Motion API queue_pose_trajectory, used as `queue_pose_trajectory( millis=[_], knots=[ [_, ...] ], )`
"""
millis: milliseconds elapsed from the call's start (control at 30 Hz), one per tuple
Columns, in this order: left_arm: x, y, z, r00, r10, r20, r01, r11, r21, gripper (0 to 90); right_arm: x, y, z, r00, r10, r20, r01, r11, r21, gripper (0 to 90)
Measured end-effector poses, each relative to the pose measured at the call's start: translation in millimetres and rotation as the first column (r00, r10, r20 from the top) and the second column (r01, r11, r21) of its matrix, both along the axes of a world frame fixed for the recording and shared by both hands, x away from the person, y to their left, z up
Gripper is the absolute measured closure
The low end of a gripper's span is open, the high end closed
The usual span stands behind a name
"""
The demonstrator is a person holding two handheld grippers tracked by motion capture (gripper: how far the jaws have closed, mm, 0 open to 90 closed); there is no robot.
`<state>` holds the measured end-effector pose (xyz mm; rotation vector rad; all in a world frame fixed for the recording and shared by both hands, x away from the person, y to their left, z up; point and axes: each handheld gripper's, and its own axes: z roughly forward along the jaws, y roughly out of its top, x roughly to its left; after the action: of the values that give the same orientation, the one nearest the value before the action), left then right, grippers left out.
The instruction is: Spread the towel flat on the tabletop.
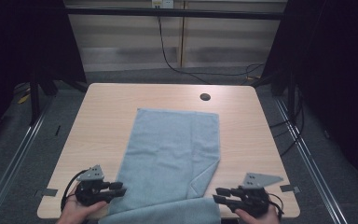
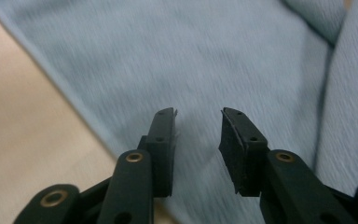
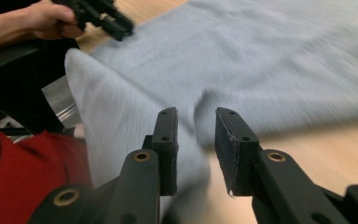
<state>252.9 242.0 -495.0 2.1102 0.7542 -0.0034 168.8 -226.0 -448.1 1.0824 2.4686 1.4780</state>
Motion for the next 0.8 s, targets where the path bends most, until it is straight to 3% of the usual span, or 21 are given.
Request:
queue_pose_trajectory(
  millis=[67, 100, 133, 200, 233, 267, 333, 400, 500, 600, 700, 733, 767, 800],
  knots=[
    [7.0, -4.6, 2.2, 0.9999, 0.000, 0.016, 0.000, 1.0000, 0.008, 63.6, 19.3, 17.6, -3.4, 0.9992, 0.036, -0.016, -0.036, 0.999, -0.011, 68.8],
    [24.1, -14.1, 2.3, 0.9999, 0.001, 0.016, -0.001, 1.0000, 0.009, 63.5, 28.1, 27.6, -6.6, 0.9971, 0.063, -0.043, -0.063, 0.998, -0.019, 67.1],
    [31.8, -18.6, 0.8, 0.9997, 0.011, 0.023, -0.012, 0.9998, 0.014, 63.6, 36.0, 37.2, -10.8, 0.9942, 0.086, -0.065, -0.088, 0.995, -0.042, 65.3],
    [42.5, -25.8, -4.9, 0.9998, 0.009, 0.016, -0.009, 0.9998, 0.016, 63.6, 46.5, 52.0, -19.8, 0.9889, 0.110, -0.100, -0.119, 0.989, -0.086, 63.3],
    [42.5, -25.8, -4.9, 0.9998, 0.009, 0.016, -0.009, 0.9998, 0.016, 63.6, 46.5, 52.0, -19.8, 0.9889, 0.110, -0.100, -0.119, 0.989, -0.086, 63.3],
    [42.9, -29.7, -8.4, 0.9986, -0.003, 0.052, 0.000, 0.9983, 0.058, 64.6, 51.2, 59.4, -28.6, 0.9855, 0.104, -0.134, -0.119, 0.987, -0.106, 60.5],
    [40.7, -27.7, -7.9, 0.9992, 0.012, 0.039, -0.015, 0.9983, 0.057, 64.7, 51.9, 62.4, -36.4, 0.9795, 0.119, -0.163, -0.134, 0.987, -0.087, 67.6],
    [35.6, -23.5, -7.1, 0.9994, 0.025, 0.023, -0.026, 0.9981, 0.057, 65.0, 46.2, 65.0, -39.0, 0.9812, 0.127, -0.146, -0.143, 0.984, -0.105, 86.5],
    [23.6, -13.9, -6.9, 0.9981, 0.040, 0.047, -0.043, 0.9966, 0.071, 67.2, 31.2, 54.0, -27.1, 0.9945, 0.075, -0.073, -0.082, 0.992, -0.092, 89.5],
    [16.9, -4.8, -6.8, 0.9975, 0.064, 0.029, -0.066, 0.9960, 0.061, 68.3, 15.5, 28.9, -11.9, 0.9998, -0.006, -0.020, 0.005, 0.998, -0.068, 89.6],
    [14.2, -1.0, -7.5, 0.9969, 0.068, 0.039, -0.070, 0.9959, 0.057, 68.6, 4.3, -0.1, -6.0, 0.9953, -0.096, 0.007, 0.096, 0.993, -0.063, 89.6],
    [14.2, -1.0, -7.5, 0.9969, 0.068, 0.039, -0.070, 0.9959, 0.057, 68.9, 4.3, -0.1, -6.0, 0.9953, -0.096, 0.007, 0.096, 0.993, -0.063, 89.6],
    [17.2, -2.2, -7.7, 0.9966, 0.069, 0.045, -0.072, 0.9957, 0.059, 69.2, 0.7, -18.0, -8.0, 0.9888, -0.149, -0.003, 0.149, 0.987, -0.054, 89.5],
    [19.5, -4.1, -7.9, 0.9964, 0.074, 0.040, -0.077, 0.9955, 0.056, 69.5, 0.1, -22.0, -9.3, 0.9859, -0.168, -0.003, 0.167, 0.984, -0.059, 89.5]
  ],
)
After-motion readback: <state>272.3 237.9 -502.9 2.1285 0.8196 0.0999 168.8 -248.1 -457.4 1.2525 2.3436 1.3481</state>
